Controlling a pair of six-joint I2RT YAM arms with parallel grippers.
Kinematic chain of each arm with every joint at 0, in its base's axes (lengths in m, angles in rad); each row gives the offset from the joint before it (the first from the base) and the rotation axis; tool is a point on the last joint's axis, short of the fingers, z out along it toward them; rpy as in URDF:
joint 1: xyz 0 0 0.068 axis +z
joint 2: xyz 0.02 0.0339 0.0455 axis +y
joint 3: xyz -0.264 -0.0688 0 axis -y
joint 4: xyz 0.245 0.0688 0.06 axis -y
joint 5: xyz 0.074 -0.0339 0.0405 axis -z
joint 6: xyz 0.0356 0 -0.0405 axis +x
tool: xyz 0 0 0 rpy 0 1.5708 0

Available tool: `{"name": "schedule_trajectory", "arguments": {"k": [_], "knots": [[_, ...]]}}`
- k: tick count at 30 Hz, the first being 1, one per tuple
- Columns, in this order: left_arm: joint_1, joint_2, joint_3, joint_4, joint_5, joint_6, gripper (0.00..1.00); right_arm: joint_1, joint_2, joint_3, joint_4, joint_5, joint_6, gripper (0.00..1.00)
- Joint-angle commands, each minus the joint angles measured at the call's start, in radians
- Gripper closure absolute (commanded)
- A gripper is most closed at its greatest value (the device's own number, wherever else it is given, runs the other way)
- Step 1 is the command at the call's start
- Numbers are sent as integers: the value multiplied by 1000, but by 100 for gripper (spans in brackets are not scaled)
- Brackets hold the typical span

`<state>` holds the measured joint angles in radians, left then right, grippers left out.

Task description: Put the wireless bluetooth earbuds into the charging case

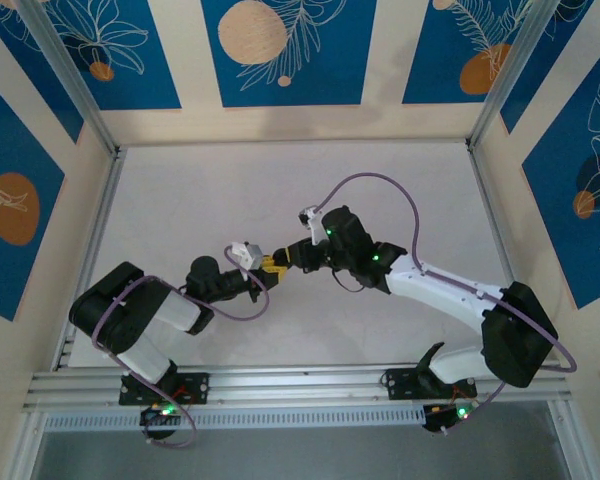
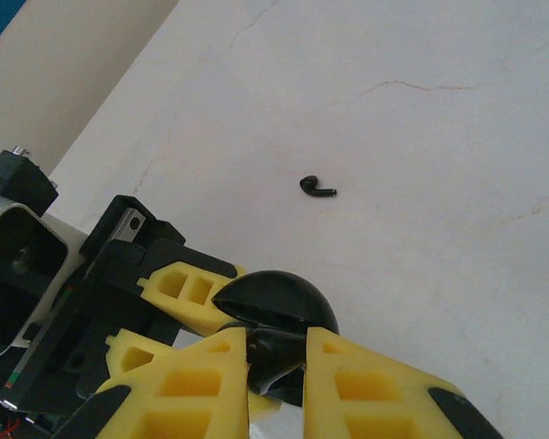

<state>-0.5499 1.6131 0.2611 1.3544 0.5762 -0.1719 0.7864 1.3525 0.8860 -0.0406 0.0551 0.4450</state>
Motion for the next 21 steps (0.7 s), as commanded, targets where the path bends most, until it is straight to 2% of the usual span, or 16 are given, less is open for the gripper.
{"name": "schedule_trajectory", "arguments": {"k": [1, 14, 21], "knots": [[-2, -13, 20, 53, 28, -18, 88, 11, 21, 37, 0, 36, -28, 82], [-2, -45, 15, 52, 17, -27, 89, 51, 34, 55, -68, 115, -92, 82], [-2, -57, 12, 52, 9, -26, 89, 69, 34, 55, -82, 93, -122, 82]]}}
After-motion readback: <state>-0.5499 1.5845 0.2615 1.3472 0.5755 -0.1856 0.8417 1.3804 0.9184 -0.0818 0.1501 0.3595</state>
